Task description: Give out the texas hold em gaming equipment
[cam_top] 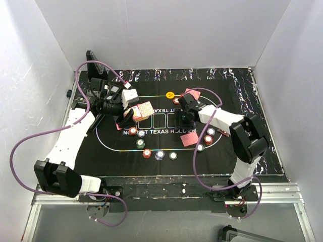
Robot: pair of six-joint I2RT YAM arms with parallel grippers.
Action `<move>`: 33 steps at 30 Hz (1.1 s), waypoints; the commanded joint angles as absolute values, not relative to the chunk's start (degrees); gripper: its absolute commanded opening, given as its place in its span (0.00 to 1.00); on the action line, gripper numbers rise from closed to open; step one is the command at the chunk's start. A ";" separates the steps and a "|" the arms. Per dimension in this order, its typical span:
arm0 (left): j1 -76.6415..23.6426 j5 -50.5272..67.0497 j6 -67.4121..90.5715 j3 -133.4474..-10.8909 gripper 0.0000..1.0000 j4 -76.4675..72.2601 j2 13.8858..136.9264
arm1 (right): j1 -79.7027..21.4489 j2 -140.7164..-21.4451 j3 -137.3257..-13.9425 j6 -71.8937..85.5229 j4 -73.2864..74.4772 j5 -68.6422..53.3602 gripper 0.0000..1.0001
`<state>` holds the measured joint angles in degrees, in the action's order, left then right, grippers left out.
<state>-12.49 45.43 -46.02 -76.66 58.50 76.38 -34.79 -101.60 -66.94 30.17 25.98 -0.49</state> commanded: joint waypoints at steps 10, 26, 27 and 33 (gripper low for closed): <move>-12.22 46.58 -46.32 -79.10 0.00 58.45 73.56 | -36.91 -102.75 -62.59 30.06 25.14 4.04 0.58; -12.30 46.93 -45.88 -78.84 0.00 58.18 73.56 | -36.65 -93.61 -54.14 32.17 26.98 8.97 0.58; -12.30 46.85 -45.97 -78.84 0.00 58.10 73.65 | -36.65 -93.52 -54.49 32.08 26.90 8.79 0.58; -12.30 46.85 -45.97 -78.75 0.00 58.10 73.56 | -36.65 -91.59 -59.23 30.85 28.12 5.28 0.61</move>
<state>-12.49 45.28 -45.98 -76.69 58.89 76.38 -36.77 -94.54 -55.68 31.46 24.75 7.03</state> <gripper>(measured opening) 0.643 0.597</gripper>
